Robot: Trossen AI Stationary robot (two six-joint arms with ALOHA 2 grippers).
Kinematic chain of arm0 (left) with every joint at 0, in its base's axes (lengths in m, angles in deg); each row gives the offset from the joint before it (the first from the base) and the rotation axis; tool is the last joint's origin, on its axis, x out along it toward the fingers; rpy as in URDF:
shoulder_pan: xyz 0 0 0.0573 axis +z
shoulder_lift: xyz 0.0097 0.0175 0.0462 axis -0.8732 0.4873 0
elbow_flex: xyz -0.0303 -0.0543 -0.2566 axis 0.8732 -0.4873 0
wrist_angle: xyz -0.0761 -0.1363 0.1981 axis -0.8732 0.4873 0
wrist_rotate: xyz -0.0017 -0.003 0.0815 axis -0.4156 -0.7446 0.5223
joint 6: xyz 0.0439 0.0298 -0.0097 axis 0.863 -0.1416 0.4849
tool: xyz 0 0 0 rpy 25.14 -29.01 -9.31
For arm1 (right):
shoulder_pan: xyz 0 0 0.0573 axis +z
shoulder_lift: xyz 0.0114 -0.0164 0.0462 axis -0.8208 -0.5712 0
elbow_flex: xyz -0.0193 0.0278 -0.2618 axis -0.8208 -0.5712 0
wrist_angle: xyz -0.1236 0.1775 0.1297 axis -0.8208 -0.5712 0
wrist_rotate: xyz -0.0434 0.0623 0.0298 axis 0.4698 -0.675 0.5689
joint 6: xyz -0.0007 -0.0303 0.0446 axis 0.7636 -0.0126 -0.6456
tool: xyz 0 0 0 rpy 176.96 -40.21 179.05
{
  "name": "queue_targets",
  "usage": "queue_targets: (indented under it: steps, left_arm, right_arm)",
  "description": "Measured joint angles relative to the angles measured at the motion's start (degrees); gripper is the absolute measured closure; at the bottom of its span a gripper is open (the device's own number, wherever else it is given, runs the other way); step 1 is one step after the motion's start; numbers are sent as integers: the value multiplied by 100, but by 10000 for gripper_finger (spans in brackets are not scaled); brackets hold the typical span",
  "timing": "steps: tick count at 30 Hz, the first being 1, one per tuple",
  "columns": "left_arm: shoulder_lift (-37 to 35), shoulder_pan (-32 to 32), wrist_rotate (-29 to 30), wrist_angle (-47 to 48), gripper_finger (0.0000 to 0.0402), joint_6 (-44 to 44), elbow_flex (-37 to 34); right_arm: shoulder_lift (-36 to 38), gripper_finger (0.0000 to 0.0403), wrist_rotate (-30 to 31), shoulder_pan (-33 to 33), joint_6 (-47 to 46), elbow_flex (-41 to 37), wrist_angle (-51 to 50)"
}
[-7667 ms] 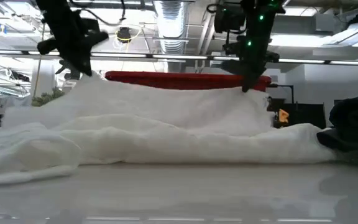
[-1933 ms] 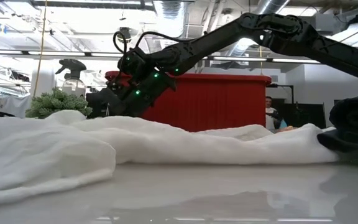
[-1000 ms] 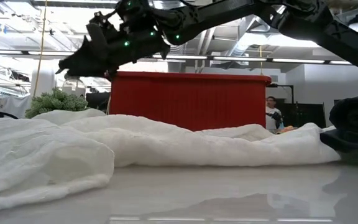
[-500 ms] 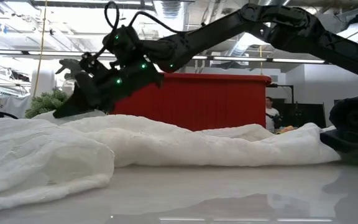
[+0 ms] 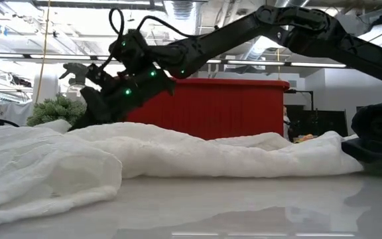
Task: Fold Laundry from Bin
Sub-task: Fold the white t-shirt
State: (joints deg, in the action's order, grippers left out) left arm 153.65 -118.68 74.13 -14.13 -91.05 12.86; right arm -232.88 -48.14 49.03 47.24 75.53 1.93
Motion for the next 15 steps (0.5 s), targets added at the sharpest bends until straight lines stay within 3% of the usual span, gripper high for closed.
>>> queue_targets:
  steps: [6, 15]
  left_arm:
    - [-2, 0, 188, 133, 401, -4, 0]
    - [197, 45, 888, 923, 401, -428, 4]
  right_arm:
    - [46, 381, 122, -78, -30, 682, -356]
    - [161, 381, 509, -467, -607, 626, -390]
